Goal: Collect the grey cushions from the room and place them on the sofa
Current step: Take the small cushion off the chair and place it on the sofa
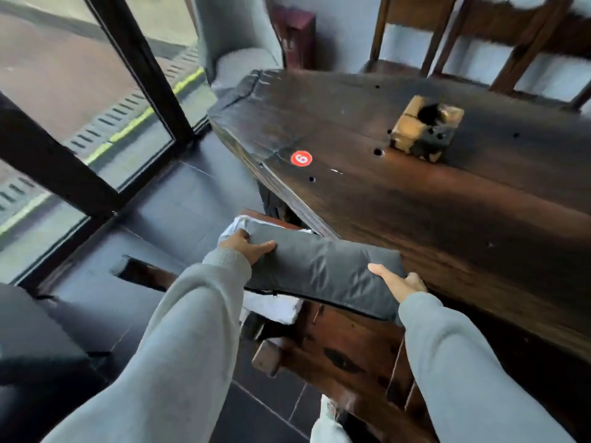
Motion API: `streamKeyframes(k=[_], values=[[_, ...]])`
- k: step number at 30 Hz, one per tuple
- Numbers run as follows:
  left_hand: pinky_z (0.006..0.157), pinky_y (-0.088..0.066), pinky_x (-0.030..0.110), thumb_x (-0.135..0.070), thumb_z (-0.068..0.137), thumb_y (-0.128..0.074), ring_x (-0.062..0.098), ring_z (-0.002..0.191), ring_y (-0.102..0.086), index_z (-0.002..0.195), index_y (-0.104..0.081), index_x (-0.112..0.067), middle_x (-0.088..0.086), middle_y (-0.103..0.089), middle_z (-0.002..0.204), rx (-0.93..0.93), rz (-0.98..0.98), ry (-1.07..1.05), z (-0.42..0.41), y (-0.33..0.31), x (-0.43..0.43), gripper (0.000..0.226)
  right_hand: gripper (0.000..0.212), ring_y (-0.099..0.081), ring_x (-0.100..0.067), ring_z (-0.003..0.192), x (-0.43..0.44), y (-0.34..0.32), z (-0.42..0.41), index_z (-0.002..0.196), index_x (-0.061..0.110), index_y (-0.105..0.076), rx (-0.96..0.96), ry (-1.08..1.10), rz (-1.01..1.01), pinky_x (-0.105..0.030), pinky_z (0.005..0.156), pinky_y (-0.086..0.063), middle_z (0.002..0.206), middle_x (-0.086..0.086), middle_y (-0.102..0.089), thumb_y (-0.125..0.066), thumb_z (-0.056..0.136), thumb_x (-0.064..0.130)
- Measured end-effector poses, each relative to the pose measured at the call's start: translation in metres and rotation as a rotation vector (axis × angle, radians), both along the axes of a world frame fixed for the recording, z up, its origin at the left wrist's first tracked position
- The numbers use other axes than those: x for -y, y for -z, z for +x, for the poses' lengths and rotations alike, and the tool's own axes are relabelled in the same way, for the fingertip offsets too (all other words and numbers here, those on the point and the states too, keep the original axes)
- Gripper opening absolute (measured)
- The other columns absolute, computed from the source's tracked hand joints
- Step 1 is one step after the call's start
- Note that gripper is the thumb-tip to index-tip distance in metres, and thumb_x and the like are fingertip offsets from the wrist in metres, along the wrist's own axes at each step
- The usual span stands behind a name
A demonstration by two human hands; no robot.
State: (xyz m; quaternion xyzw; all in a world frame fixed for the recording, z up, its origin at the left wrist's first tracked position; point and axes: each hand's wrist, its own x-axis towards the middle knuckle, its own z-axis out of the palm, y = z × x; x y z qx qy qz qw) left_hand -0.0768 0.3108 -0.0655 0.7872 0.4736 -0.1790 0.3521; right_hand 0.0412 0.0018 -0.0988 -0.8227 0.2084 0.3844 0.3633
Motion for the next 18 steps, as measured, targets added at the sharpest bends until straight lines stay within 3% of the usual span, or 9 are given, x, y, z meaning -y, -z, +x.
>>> streamKeyframes(k=[4, 6, 8, 10, 14, 18], values=[[0.104, -0.044, 0.036, -0.061, 0.079, -0.079, 0.034, 0.131, -0.056, 0.150, -0.041, -0.024, 0.011, -0.055, 0.149, 0.314, 0.083, -0.262, -0.099, -0.105, -0.075, 0.089, 0.115, -0.043, -0.037, 0.146, -0.110, -0.100, -0.037, 0.158, 0.014, -0.038, 0.309, -0.139, 0.157, -0.044, 0.115, -0.035, 0.163, -0.011, -0.042, -0.084, 0.067, 0.067], [0.106, -0.042, 0.036, -0.064, 0.077, -0.078, 0.033, 0.135, -0.053, 0.156, -0.034, -0.025, 0.008, -0.051, 0.154, 0.431, 0.101, -0.316, -0.136, -0.145, -0.100, 0.098, 0.108, -0.055, -0.036, 0.131, -0.155, -0.135, -0.050, 0.153, 0.014, -0.045, 0.370, -0.195, 0.197, -0.037, 0.101, -0.047, 0.152, -0.012, -0.052, -0.086, 0.066, 0.063], [0.101, -0.044, 0.035, -0.068, 0.074, -0.077, 0.031, 0.132, -0.055, 0.154, -0.037, -0.026, 0.005, -0.055, 0.151, 0.571, 0.192, -0.424, -0.234, -0.200, -0.143, 0.099, 0.098, -0.061, -0.030, 0.100, -0.227, -0.191, -0.114, 0.146, 0.014, -0.051, 0.455, -0.298, 0.340, -0.025, 0.078, -0.052, 0.135, -0.010, -0.060, -0.089, 0.067, 0.056], [0.100, -0.046, 0.032, -0.068, 0.073, -0.079, 0.029, 0.128, -0.058, 0.151, -0.041, -0.026, 0.003, -0.059, 0.146, 0.680, 0.255, -0.507, -0.296, -0.223, -0.168, 0.097, 0.094, -0.058, -0.030, 0.101, -0.273, -0.226, -0.160, 0.141, 0.014, -0.055, 0.538, -0.359, 0.413, -0.033, 0.087, -0.048, 0.135, -0.009, -0.063, -0.088, 0.066, 0.060], [0.110, -0.047, 0.042, -0.066, 0.072, -0.080, 0.030, 0.131, -0.058, 0.155, -0.037, -0.027, 0.005, -0.059, 0.147, 0.740, 0.300, -0.634, -0.421, -0.253, -0.205, 0.101, 0.105, -0.063, -0.030, 0.110, -0.355, -0.273, -0.252, 0.128, 0.022, -0.064, 0.557, -0.410, 0.541, -0.040, 0.102, -0.047, 0.124, -0.003, -0.068, -0.075, 0.047, 0.087], [0.102, -0.050, 0.037, -0.073, 0.069, -0.077, 0.028, 0.127, -0.060, 0.152, -0.040, -0.032, 0.005, -0.061, 0.143, 0.789, 0.361, -0.831, -0.565, -0.267, -0.232, 0.100, 0.098, -0.063, -0.029, 0.106, -0.435, -0.301, -0.363, 0.119, 0.024, -0.067, 0.620, -0.621, 0.562, -0.038, 0.103, -0.050, 0.121, -0.004, -0.070, -0.068, 0.052, 0.095]])
